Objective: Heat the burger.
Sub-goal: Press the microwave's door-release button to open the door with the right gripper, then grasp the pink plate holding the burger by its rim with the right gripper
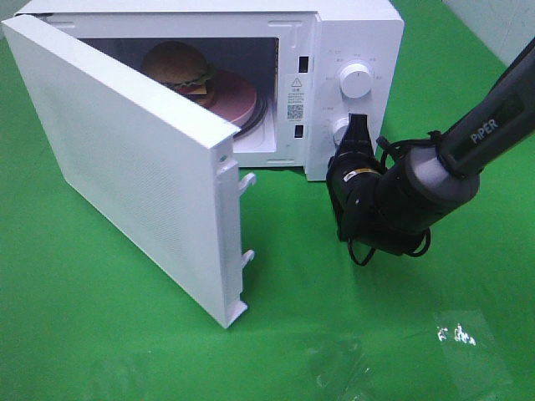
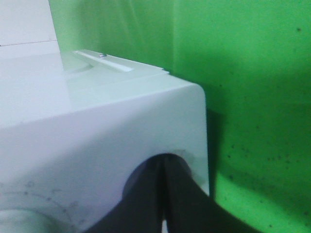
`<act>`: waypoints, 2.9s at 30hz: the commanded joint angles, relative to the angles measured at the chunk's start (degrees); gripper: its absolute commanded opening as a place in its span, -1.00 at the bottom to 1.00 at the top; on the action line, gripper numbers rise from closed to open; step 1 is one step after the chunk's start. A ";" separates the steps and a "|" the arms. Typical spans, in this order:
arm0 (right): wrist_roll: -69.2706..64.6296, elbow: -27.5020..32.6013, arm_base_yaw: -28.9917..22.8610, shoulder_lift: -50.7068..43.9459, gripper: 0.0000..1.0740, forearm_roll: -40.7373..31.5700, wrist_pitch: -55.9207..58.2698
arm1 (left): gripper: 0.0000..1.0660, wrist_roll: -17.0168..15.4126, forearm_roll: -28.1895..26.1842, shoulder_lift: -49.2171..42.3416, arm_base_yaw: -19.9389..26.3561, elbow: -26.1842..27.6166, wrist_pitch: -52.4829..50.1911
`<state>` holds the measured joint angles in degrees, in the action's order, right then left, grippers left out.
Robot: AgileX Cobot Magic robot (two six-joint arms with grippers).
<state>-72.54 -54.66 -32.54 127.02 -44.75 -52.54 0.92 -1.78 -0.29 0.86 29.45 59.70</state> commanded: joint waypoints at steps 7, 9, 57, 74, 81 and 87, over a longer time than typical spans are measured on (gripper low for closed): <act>-1.03 -4.87 1.72 -0.23 -1.00 1.72 -15.81 | 0.88 -0.11 0.00 -1.03 0.17 -0.23 -0.46; -1.78 -4.53 0.92 -0.23 -1.00 1.32 -14.73 | 0.88 -0.11 0.00 -1.03 0.17 -0.23 -0.46; 30.14 13.18 -2.29 -26.53 -0.91 33.63 42.23 | 0.88 -0.11 0.00 -1.03 0.17 -0.23 -0.46; 66.12 8.08 -2.29 -31.40 -0.82 34.66 75.69 | 0.88 -0.11 0.00 -1.03 0.17 -0.23 -0.46; 82.16 1.60 -2.29 -31.40 -0.79 35.75 90.41 | 0.88 -0.11 0.00 -1.03 0.17 -0.23 -0.46; 88.87 -3.78 -2.29 -31.51 -0.76 41.31 99.81 | 0.88 -0.11 0.00 -1.03 0.17 -0.23 -0.46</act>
<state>14.90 -58.16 -35.07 95.91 -4.35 45.78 0.92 -1.78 -0.29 0.86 29.45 59.70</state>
